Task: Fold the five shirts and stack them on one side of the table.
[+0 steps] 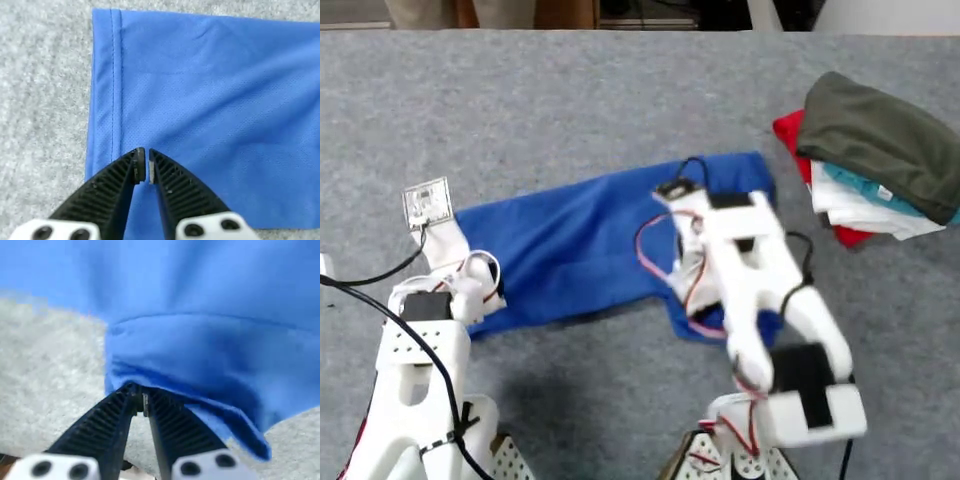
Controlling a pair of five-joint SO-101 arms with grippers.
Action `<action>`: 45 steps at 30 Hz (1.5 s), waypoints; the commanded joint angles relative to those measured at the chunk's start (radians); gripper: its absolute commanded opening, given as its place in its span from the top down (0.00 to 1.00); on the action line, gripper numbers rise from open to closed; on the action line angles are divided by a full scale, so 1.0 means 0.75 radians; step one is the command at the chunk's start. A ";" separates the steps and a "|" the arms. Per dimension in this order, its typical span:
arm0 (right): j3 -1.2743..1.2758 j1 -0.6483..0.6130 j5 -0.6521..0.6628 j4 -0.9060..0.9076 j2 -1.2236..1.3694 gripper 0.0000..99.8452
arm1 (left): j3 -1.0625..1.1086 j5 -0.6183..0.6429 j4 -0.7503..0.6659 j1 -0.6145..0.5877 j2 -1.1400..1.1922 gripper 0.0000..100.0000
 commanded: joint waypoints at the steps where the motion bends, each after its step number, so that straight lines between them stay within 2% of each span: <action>1: 0.081 -0.042 0.006 0.012 -0.187 1.00 | -0.002 0.004 -0.018 0.000 -0.011 0.97; 6: 0.152 -0.028 0.027 -0.029 -0.204 1.00 | -0.006 0.004 -0.018 0.000 -0.011 0.97; 9: 0.159 -0.032 0.106 0.039 -0.210 1.00 | -0.020 0.004 -0.018 0.000 -0.011 0.97; 12: 0.103 -0.030 0.139 0.166 -0.328 1.00 | -0.047 0.004 -0.018 0.000 -0.011 0.97; 16: -0.007 -0.026 0.166 0.219 -0.555 1.00 | -0.080 0.004 -0.016 0.000 -0.011 0.97; 20: -0.009 -0.026 0.166 0.078 -0.549 1.00 | -0.086 0.004 -0.016 0.006 -0.011 0.97; 25: 0.099 -0.026 0.174 -0.174 -0.322 1.00 | -0.158 0.006 0.121 0.002 -0.011 0.97; 28: 0.132 -0.026 0.196 -0.268 -0.191 1.00 | -0.164 0.008 0.123 0.002 -0.011 0.97; 35: 0.206 -0.034 0.346 -0.268 -0.050 1.00 | -0.139 0.004 0.129 0.000 -0.011 0.97; 41: 0.396 -0.107 0.471 -0.278 -0.189 1.00 | -0.137 0.004 0.133 0.000 -0.011 0.97; 45: 0.379 -0.056 0.464 -0.297 -0.310 1.00 | -0.145 0.008 0.133 0.000 -0.011 0.97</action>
